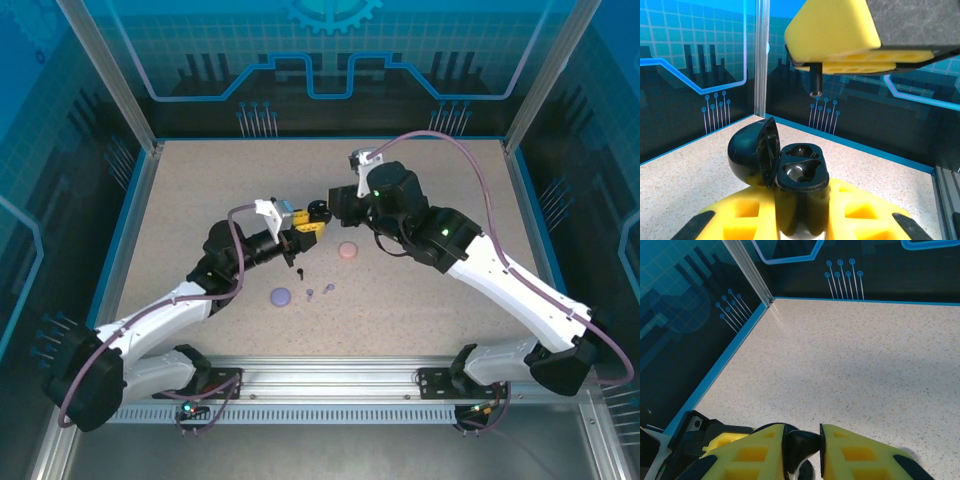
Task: Insert the wireless bluetooth earbuds into the charging case
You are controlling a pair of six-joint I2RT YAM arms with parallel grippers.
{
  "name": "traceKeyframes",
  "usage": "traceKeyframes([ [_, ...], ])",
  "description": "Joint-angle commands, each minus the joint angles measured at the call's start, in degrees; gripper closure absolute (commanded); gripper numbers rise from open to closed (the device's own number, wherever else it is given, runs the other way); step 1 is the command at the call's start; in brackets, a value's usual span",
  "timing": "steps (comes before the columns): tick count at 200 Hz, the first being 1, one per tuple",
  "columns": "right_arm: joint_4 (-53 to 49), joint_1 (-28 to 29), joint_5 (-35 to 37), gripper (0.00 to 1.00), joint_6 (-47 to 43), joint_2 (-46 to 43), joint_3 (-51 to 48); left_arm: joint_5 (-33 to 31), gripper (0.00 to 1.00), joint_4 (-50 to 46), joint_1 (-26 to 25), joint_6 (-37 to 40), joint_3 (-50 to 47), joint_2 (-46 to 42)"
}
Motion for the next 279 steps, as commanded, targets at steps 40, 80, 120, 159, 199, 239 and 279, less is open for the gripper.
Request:
traceKeyframes([
  [40, 1.83, 1.63, -0.47, 0.77, 0.06, 2.27, -0.14, -1.6, 1.0, 3.56, -0.57, -0.44, 1.71, 0.18],
  [80, 0.97, 1.81, -0.54, 0.77, 0.22, 3.05, -0.16, -1.79, 1.0, 4.14, -0.56, -0.44, 1.71, 0.24],
  [120, -0.21, 1.98, -0.17, 0.77, 0.05, 2.92, -0.3, -2.05, 1.0, 4.44, -0.53, -0.53, 1.45, 0.3],
  [159, -0.49, 1.98, -0.86, 0.77, 0.42, 2.42, -0.94, -2.29, 1.0, 4.61, -0.53, -0.48, 1.27, 0.2],
  [199, -0.92, 1.97, -2.02, 0.76, 0.66, 2.52, -1.26, -2.36, 1.0, 4.88, -0.57, -0.52, 1.08, 0.26],
  [239, -1.28, 1.94, -2.43, 0.75, 0.62, 2.52, -1.24, -2.4, 1.0, 4.99, -0.58, -0.45, 1.0, 0.43],
  [279, -1.83, 1.98, -2.81, 0.76, 0.41, 2.49, -0.81, -2.79, 1.0, 5.1, -0.58, -0.06, 0.66, 0.44],
])
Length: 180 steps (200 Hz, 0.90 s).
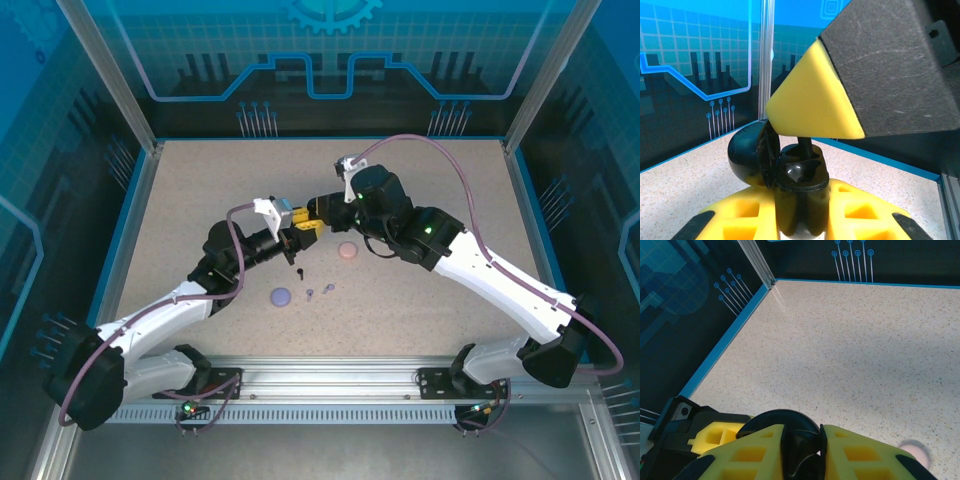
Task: Insert the wireless bluetooth earbuds into the charging case
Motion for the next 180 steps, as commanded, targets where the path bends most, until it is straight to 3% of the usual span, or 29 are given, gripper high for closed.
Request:
traceKeyframes([
  [1, -2.01, 0.84, -1.25, 0.76, 0.4, -0.48, -0.5, -1.44, 1.0, 3.1, -0.36, 0.27, 0.66, 0.09],
  [54, -2.71, 0.75, -1.24, 0.71, 0.36, -0.55, 0.02, -1.11, 1.0, 3.6, -0.35, 0.06, 0.58, 0.52],
  [92, -3.2, 0.43, -1.34, 0.59, -0.98, -1.63, 1.89, -1.39, 1.0, 3.64, -0.35, 0.17, 0.17, 0.28],
  [135, -4.02, -2.29, -3.11, 0.33, -2.94, -5.14, 3.02, -2.07, 1.0, 2.81, -0.33, 0.89, -0.75, -1.14],
  [168, -4.63, -5.42, -4.66, 0.01, -3.25, -7.98, 1.28, -3.39, 1.0, 0.98, -0.32, 2.31, -1.66, -3.8],
  [180, -4.72, -6.64, -5.37, 0.0, -3.0, -8.79, 0.15, -3.87, 1.0, 0.37, -0.34, 2.95, -2.1, -4.96],
])
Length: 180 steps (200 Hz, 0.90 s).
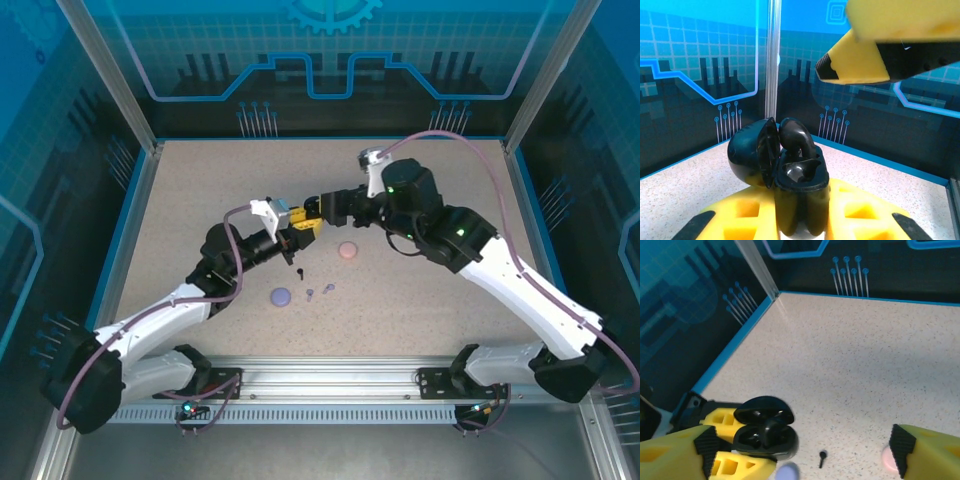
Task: Insert the wireless bluetooth earbuds into the charging case
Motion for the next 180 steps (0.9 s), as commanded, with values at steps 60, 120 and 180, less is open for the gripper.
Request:
traceKeyframes([
  [60, 1.03, -5.83, -11.53, 0.0, -0.41, -2.87, -2.78, 0.28, 1.0, -5.1, -0.3, 8.94, -0.59, -7.69],
  [120, -1.68, -5.88, -9.21, 0.0, 1.69, -0.06, -1.54, 0.42, 1.0, -6.05, -0.29, 10.55, 2.15, -9.31],
  [180, -7.59, -5.72, -9.0, 0.04, 8.11, 11.87, -0.51, 0.55, 1.0, -12.32, -0.31, 10.63, 2.86, -17.58],
])
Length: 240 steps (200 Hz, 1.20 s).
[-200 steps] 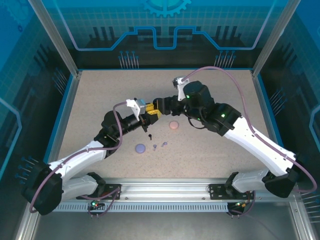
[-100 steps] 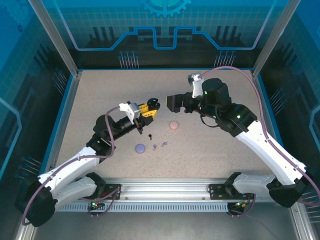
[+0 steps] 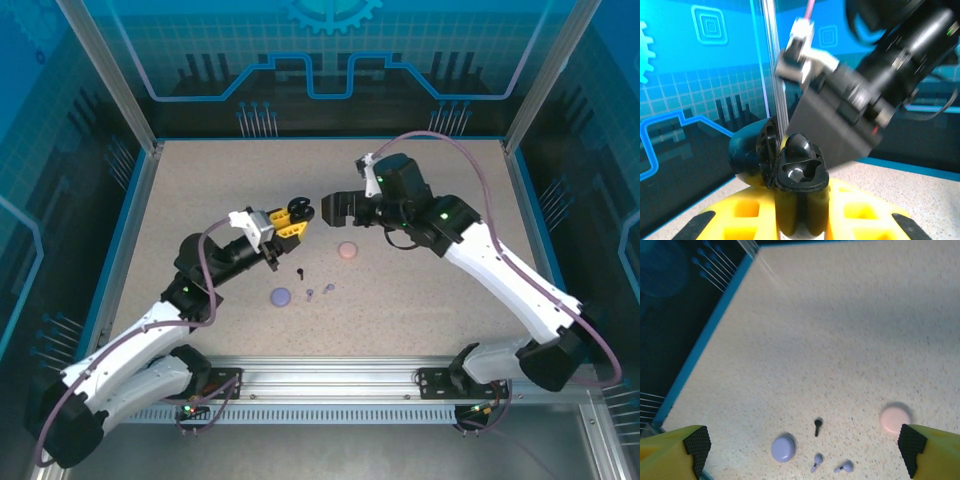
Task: Insert the wireless bluetooth earbuds into the charging case
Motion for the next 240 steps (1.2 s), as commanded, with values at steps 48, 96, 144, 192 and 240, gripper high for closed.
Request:
traceKeyframes([
  [48, -5.99, 2.98, -1.44, 0.19, 5.85, 19.21, 5.08, 0.52, 1.0, -8.06, -0.31, 3.0, 2.74, -10.64],
  [96, -10.68, 6.51, 0.6, 0.26, 6.27, 30.2, 10.95, 0.86, 1.0, -11.54, -0.31, 3.78, 3.13, -14.92],
  [144, -11.96, 8.94, -0.3, 0.34, 7.39, 38.28, 14.64, 0.84, 1.0, -13.19, -0.31, 3.93, 3.27, -17.2],
  [192, -14.15, 10.71, -0.61, 0.42, 7.54, 45.68, 20.25, 0.77, 1.0, -14.32, -0.31, 4.66, 3.4, -17.69],
  [240, -15.6, 11.3, 0.05, 0.51, 7.1, 50.65, 24.26, 0.64, 1.0, -14.42, -0.27, 4.55, 3.31, -18.09],
])
